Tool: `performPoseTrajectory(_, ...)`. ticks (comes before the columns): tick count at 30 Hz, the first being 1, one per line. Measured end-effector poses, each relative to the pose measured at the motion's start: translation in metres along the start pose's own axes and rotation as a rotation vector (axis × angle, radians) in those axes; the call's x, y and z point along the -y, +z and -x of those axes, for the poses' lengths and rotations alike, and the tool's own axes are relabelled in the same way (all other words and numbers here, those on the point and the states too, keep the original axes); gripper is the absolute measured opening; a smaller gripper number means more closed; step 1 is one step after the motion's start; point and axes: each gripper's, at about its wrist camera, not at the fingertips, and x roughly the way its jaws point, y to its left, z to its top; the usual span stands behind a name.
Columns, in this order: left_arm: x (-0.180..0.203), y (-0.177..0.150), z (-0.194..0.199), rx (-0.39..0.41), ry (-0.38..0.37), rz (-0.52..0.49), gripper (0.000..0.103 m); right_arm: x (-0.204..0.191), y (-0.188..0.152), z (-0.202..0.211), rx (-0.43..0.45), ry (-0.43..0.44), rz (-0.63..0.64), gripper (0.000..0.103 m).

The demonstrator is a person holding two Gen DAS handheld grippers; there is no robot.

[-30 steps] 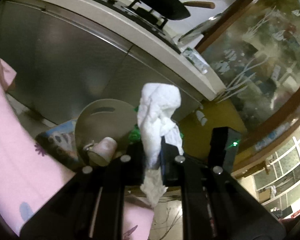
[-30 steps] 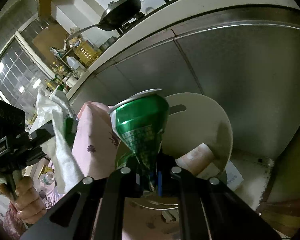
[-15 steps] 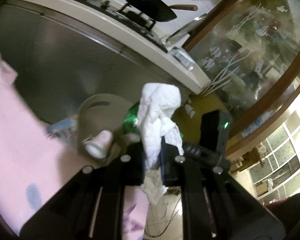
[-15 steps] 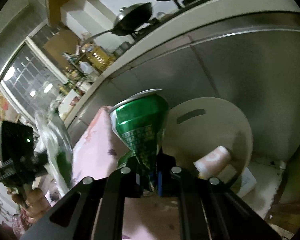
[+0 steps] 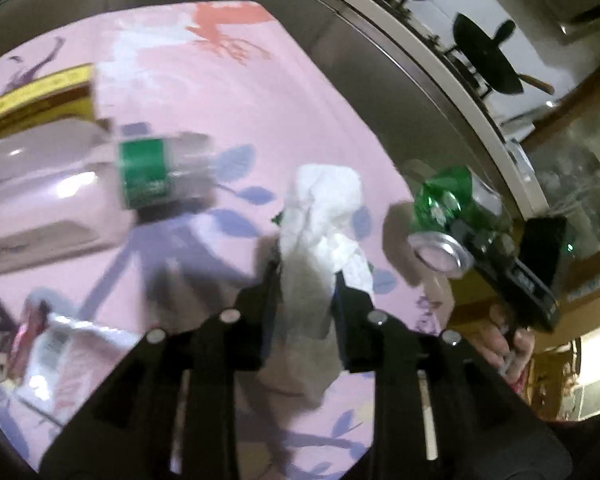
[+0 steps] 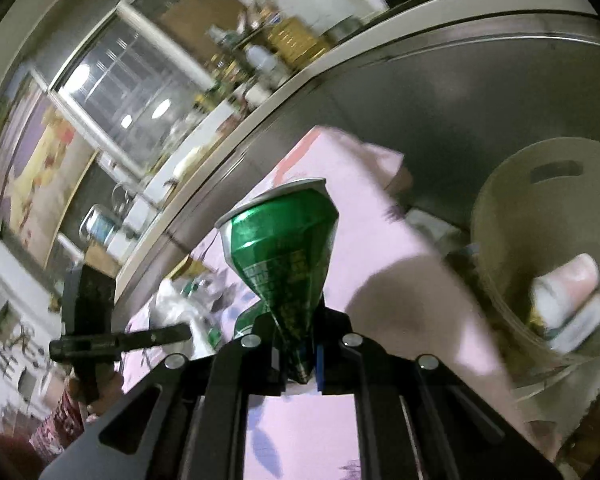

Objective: Collect trash

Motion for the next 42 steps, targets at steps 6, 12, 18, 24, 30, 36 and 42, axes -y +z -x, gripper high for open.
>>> performPoseTrajectory(6,-0.004,-0.003,0.009,0.019,0.049,-0.018,0.043,-0.022,-0.010,-0.014,-0.049,0.008,0.030,0.006)
performPoseTrajectory(12,-0.011,-0.002,0.019,0.063,0.082,-0.017,0.062,-0.027,-0.014,-0.021,-0.071,0.010,0.034,0.006)
performPoseTrajectory(18,-0.014,-0.001,0.013,0.055,0.099,-0.015,0.062,-0.025,-0.019,-0.024,-0.084,0.016,0.026,0.006)
performPoseTrajectory(24,-0.003,-0.003,-0.004,0.030,0.111,-0.062,0.025,-0.020,-0.022,-0.023,-0.088,0.016,0.011,0.006)
performPoseTrajectory(30,0.003,-0.005,0.011,0.057,0.119,-0.097,0.001,-0.019,-0.022,-0.022,-0.081,0.017,0.004,0.006)
performPoseTrajectory(36,0.011,-0.008,0.054,0.127,0.111,-0.119,0.001,-0.017,-0.023,-0.024,-0.080,0.025,-0.003,0.006)
performPoseTrajectory(42,0.010,0.004,0.093,0.207,0.070,-0.079,0.001,-0.014,-0.018,-0.015,-0.047,0.022,-0.008,0.006)
